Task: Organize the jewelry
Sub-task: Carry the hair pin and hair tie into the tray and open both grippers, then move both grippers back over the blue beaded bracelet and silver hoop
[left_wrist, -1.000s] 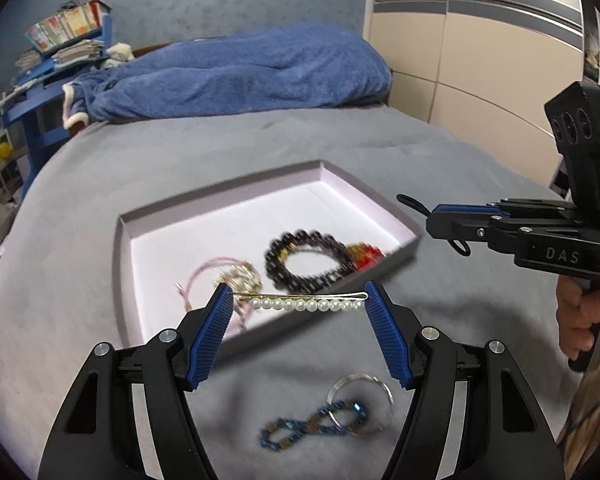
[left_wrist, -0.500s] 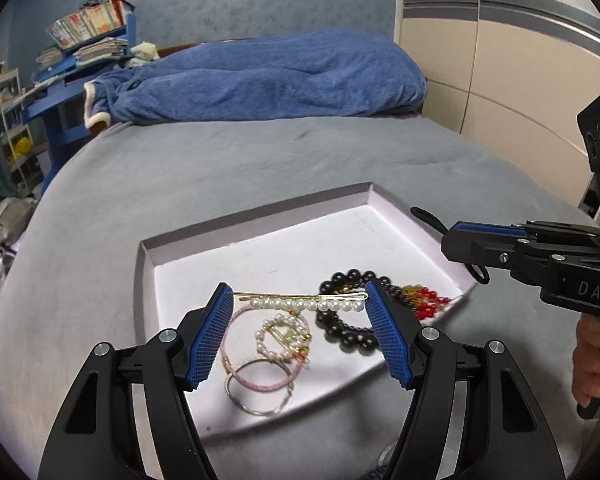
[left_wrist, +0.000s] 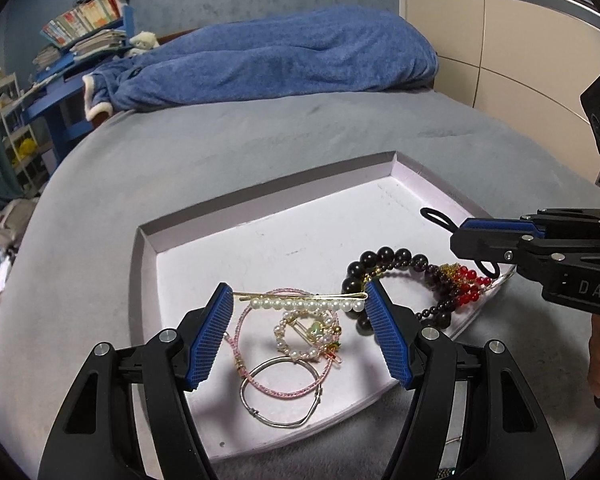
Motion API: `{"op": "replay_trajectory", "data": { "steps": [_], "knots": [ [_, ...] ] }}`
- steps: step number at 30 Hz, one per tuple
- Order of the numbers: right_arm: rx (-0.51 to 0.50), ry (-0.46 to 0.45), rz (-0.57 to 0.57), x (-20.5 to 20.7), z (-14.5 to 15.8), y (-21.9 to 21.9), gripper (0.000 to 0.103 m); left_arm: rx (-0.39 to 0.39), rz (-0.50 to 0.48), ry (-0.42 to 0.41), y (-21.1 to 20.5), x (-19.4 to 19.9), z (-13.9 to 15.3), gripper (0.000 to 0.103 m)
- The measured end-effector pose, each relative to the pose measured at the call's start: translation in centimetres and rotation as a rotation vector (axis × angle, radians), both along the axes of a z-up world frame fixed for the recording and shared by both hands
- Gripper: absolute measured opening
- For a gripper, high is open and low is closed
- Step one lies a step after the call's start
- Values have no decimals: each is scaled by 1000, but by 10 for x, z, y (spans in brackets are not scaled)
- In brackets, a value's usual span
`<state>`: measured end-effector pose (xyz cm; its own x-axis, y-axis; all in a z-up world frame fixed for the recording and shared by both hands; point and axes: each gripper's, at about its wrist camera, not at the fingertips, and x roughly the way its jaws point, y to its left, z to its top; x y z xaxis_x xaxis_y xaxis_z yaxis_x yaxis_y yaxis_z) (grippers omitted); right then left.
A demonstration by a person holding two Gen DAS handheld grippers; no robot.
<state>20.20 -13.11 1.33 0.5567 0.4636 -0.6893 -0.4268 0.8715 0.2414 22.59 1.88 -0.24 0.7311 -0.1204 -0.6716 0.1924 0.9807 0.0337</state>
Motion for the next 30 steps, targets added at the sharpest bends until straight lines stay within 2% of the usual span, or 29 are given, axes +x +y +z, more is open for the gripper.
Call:
{"op": "replay_trajectory", "data": {
  "steps": [8,14,18,24,27,30],
  "knots": [
    [-33,14,4,-1,-5,3,16,23,-8,36,-3,3,-7,69],
    [-38,17,5,-1,-6,3,18,37,-9,33,-5,0,-8,72],
    [-39,14,-6,-2,-6,0,30,46,-6,28,-3,-2,-6,76],
    [-23,3,-24,-3,0,-8,39,20,-4,12,2,-11,3,79],
    [-22,1,-29,-6,1,-11,45,16,7,5,5,-18,6,89],
    [-19,3,-40,-10,4,-15,48,6,9,-5,8,-26,11,89]
  ]
}}
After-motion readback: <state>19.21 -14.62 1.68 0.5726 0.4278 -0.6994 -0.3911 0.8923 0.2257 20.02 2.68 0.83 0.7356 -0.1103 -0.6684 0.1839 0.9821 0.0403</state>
